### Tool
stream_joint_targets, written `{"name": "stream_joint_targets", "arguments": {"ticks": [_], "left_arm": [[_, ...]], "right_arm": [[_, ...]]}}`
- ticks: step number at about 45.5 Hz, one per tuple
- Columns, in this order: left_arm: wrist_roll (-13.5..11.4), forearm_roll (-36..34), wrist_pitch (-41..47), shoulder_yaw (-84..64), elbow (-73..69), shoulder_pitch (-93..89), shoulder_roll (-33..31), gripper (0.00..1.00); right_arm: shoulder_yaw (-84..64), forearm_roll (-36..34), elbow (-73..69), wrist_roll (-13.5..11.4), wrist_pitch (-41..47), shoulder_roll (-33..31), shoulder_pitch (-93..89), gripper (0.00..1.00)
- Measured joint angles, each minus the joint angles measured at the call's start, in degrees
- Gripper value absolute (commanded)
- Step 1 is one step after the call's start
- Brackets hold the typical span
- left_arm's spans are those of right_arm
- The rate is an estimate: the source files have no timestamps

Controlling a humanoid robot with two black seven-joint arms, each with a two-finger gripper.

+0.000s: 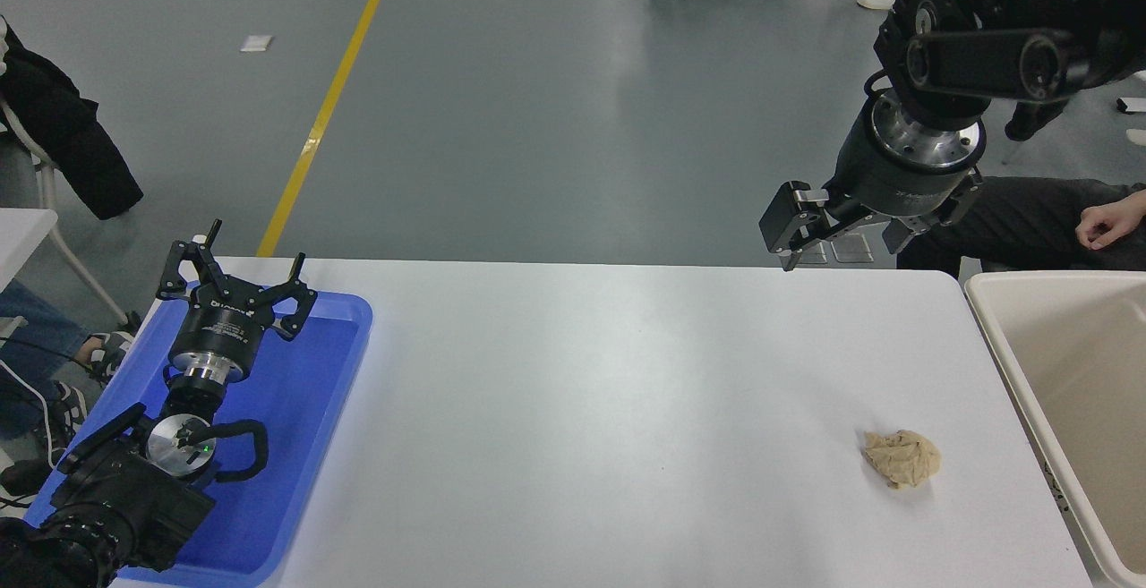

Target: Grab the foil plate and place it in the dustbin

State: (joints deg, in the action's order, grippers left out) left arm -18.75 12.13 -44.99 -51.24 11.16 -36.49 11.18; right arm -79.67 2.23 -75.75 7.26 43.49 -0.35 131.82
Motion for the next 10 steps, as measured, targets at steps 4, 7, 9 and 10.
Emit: {"name": "stream_joint_targets", "arguments": {"ticks": [4,7,9,10], "left_arm": [[-0.02,0.00,0.00,0.00,0.00,0.00,0.02,1.00],[-0.03,0.00,0.00,0.00,0.00,0.01,0.03,1.00],[-0.03,0.00,0.00,0.00,0.00,0.01,0.03,1.00],[-0.03,0.00,0.00,0.00,0.00,0.01,0.03,1.00]], "right_arm": [[0.11,-1.17,-0.03,0.01,0.04,0.12,-0.47,1.00],[0.29,-1.77,-0.03,0.06,0.06,0.18,-0.83,1.00],[0.49,-2.09,-0.03,0.07,0.07,0.21,-1.05,1.00],[0.60,-2.20,-0.02,0.10,0.08,0.22,-1.13,1.00]]}}
